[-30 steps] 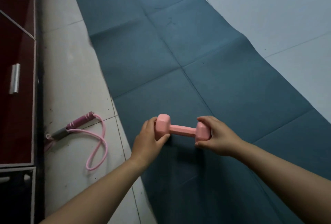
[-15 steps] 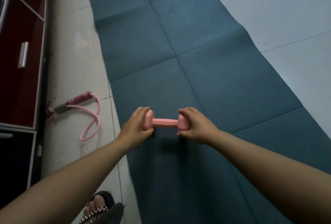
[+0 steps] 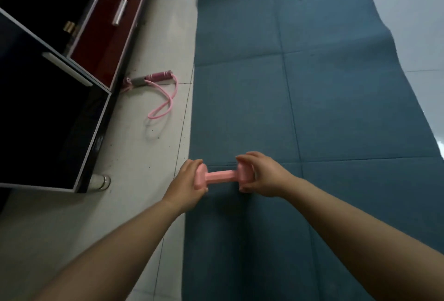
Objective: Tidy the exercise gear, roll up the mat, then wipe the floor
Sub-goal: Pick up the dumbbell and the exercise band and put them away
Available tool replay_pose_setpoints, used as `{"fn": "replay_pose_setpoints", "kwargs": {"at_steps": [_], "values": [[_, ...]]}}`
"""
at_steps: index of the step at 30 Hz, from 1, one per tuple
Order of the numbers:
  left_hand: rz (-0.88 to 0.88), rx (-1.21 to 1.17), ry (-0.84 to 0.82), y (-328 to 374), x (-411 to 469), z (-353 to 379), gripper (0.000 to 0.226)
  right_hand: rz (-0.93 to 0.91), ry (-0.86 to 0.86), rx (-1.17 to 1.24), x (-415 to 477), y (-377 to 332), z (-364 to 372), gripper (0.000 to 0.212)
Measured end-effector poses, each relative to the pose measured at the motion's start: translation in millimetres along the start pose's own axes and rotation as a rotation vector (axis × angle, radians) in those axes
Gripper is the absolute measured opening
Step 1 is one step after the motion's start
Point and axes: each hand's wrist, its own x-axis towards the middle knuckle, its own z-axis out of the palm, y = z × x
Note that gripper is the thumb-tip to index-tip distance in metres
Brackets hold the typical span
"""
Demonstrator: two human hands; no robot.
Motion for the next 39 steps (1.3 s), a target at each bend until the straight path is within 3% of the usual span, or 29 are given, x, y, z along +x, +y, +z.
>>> {"fn": "replay_pose_setpoints", "kwargs": {"at_steps": [6,12,16,23,27,33,39], "values": [[0.053,-0.039,-0.029,-18,0,-2,0.080,-0.023,0.108,-0.038,-5,6,23,0.099],[0.108,-0.082,0.056,-29,-14,8,0.077,-0.005,0.200,-0.106,-22,-7,39,0.086],[0.104,-0.053,0.021,-51,-44,-4,0.082,-0.009,0.150,-0.171,-35,-38,53,0.083],[0.032,-0.108,0.102,-136,-146,-49,0.079,-0.107,-0.016,-0.312,-42,-150,101,0.077],[-0.075,-0.168,0.191,-223,-215,-60,0.077,-0.169,-0.156,-0.325,-34,-214,179,0.084],[-0.238,-0.183,0.258,-327,-301,-52,0.075,-0.241,-0.257,-0.305,-29,-268,310,0.078],[-0.363,-0.233,0.334,-391,-332,-47,0.079,-0.311,-0.305,-0.321,-11,-301,376,0.081]]}}
